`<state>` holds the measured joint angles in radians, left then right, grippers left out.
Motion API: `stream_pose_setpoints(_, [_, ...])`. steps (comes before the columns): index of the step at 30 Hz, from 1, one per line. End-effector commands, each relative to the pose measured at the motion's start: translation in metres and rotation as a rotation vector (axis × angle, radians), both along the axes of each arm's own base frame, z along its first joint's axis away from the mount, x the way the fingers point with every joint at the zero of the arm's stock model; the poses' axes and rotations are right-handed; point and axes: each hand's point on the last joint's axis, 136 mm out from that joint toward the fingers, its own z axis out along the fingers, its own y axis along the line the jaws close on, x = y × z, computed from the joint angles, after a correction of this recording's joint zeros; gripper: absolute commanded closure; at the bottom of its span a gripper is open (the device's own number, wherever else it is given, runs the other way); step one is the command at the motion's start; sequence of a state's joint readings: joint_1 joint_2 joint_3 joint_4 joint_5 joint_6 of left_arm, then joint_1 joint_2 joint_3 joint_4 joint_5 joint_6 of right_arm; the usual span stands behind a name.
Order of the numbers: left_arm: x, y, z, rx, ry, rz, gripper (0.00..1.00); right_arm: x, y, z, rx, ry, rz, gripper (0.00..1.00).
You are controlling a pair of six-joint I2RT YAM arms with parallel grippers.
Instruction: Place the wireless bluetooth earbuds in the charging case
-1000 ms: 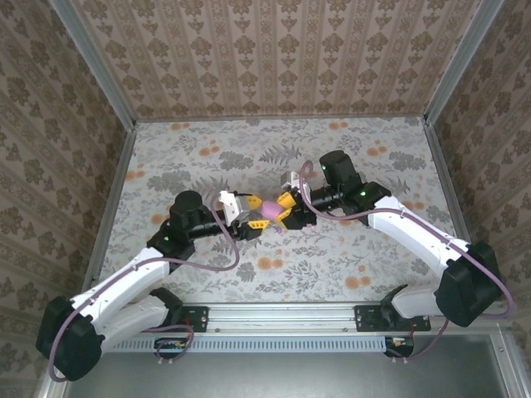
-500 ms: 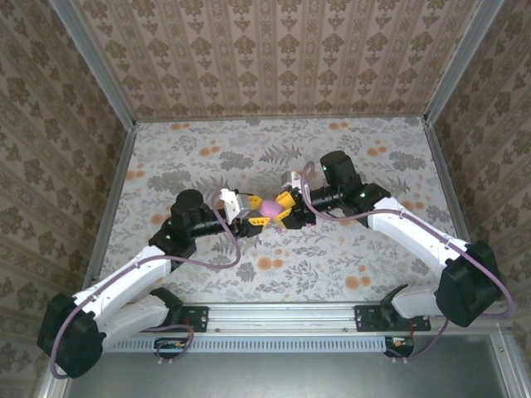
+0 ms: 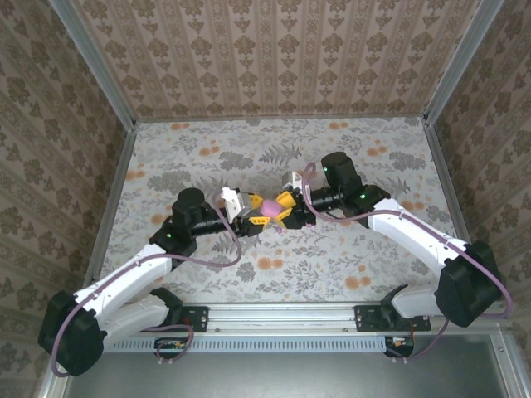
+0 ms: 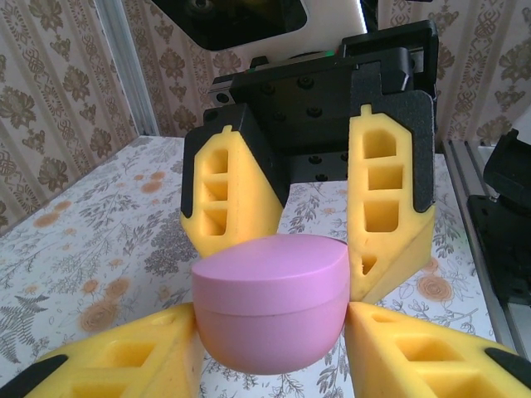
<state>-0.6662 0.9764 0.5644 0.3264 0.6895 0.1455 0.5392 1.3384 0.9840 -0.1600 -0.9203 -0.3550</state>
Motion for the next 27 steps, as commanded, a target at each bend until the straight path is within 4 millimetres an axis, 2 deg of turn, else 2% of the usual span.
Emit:
stream_pose_setpoints(1, [-0.011, -0.0063, 0.0216, -0.04, -0.023, -0.066, 0.51, -0.003, 0.003, 0.0098, 0.032, -0.049, 0.007, 0.55])
stream_pose_setpoints(3, [-0.0113, -0.0067, 0.0214, -0.04, -0.023, -0.068, 0.48, -0.002, 0.0031, 0.0083, 0.024, -0.056, 0.002, 0.55])
stream_pose_setpoints(5, [-0.0128, -0.0072, 0.0217, -0.037, -0.019, -0.08, 0.52, -0.0021, 0.003, 0.009, 0.026, -0.058, 0.002, 0.55])
stream_pose_setpoints(10, [-0.0123, -0.0063, 0.018, -0.019, -0.017, -0.073, 0.52, -0.0026, 0.003, 0.01, 0.03, -0.066, 0.001, 0.55])
stream_pose_setpoints(18, [-0.0097, -0.0029, 0.0153, -0.013, -0.025, -0.043, 0.61, -0.004, 0.0022, 0.0119, 0.034, -0.07, 0.001, 0.53])
stream_pose_setpoints(21, [-0.0089, -0.0027, 0.0153, -0.014, -0.027, -0.036, 0.68, -0.0019, 0.0013, 0.0116, 0.03, -0.066, -0.019, 0.49])
stream_pose_setpoints(25, [-0.0054, 0.0003, 0.019, -0.04, -0.044, -0.003, 0.7, 0.0005, -0.0019, 0.0091, 0.015, -0.073, -0.051, 0.42])
stream_pose_setpoints(27, [-0.0041, 0.0012, 0.0213, -0.052, -0.05, 0.005, 0.71, 0.0009, -0.0037, 0.0075, 0.007, -0.076, -0.06, 0.42])
